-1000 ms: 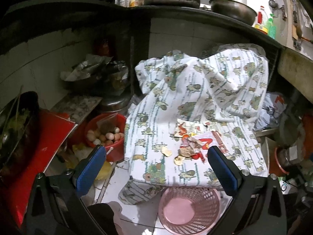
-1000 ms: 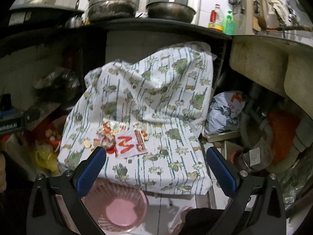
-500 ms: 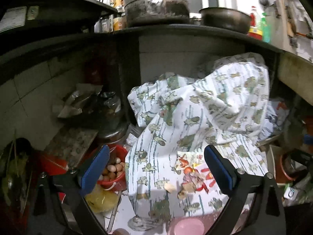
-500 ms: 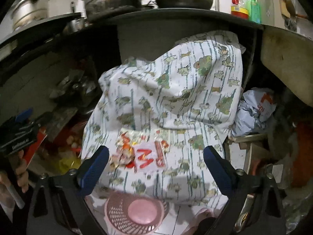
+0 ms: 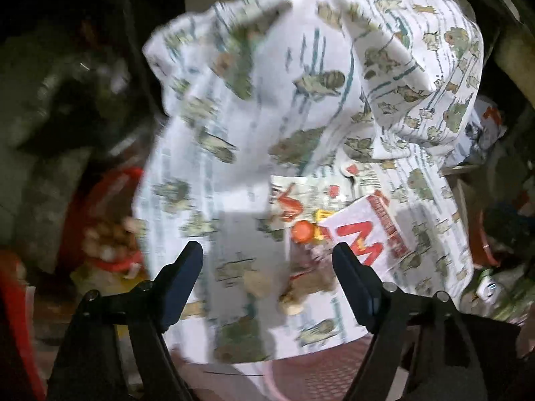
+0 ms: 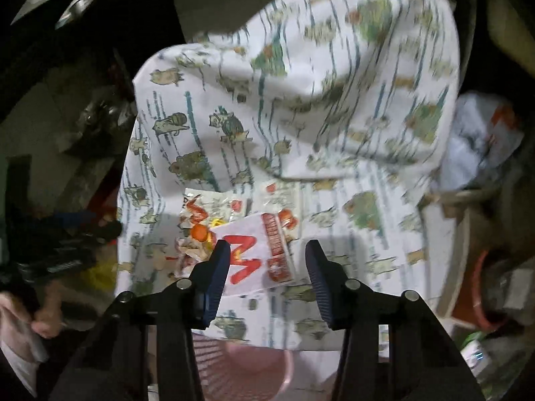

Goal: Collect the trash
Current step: 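Lower the left gripper onto the crumpled paper scraps and close it, then lift the crumpled paper with the left gripper and carry it toward the pink basket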

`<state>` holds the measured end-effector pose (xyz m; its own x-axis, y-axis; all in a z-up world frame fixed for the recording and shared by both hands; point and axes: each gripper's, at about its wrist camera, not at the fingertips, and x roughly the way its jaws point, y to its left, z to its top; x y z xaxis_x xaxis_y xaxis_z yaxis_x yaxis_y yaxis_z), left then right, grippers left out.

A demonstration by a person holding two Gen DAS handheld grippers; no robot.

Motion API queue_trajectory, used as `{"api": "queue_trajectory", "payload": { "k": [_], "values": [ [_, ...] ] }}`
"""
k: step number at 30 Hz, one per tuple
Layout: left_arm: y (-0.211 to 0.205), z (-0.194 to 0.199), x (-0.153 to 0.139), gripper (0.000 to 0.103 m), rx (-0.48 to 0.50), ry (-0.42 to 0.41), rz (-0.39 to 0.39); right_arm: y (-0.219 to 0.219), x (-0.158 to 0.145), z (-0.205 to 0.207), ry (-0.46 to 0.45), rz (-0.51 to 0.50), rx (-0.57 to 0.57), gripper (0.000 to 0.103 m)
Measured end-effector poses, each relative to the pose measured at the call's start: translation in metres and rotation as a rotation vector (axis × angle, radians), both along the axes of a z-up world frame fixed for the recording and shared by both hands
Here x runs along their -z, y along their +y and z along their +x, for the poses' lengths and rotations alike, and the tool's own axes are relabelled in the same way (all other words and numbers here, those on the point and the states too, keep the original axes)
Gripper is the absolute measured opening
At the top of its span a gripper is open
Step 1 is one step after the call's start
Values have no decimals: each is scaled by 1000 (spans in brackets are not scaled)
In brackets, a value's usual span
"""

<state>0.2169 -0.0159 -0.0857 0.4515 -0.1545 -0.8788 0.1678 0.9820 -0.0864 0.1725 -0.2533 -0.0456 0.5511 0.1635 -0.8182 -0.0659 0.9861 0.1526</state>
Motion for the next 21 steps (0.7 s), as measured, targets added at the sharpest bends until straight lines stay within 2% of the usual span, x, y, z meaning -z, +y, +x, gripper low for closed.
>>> {"api": "queue_trajectory", "payload": {
  "k": [3, 7, 10, 11, 13, 14, 17, 21],
  "values": [
    [-13, 17, 26, 90, 23, 114, -41, 1, 7, 12, 13, -14, 1, 50],
    [-32, 29, 63, 91, 42, 239, -24, -7, 20, 29, 52, -9, 46, 51],
    [-40, 30, 87, 90, 42, 308, -31, -14, 29, 38, 80, -2, 83, 57],
    [-42, 29, 92, 86, 45, 320, -47, -17, 31, 40, 91, 6, 100, 57],
    [-45, 28, 100, 57, 64, 371, -71, -21, 34, 43, 109, 28, 116, 58],
    [-45, 27, 103, 50, 65, 391, -90, -22, 35, 44, 115, 38, 119, 59],
    [-42, 23, 100, 35, 58, 391, -141, -18, 36, 45, 118, 40, 123, 61],
    [-34, 16, 76, 21, 68, 321, -149, -6, 35, 43, 108, 11, 106, 62]
  ]
}}
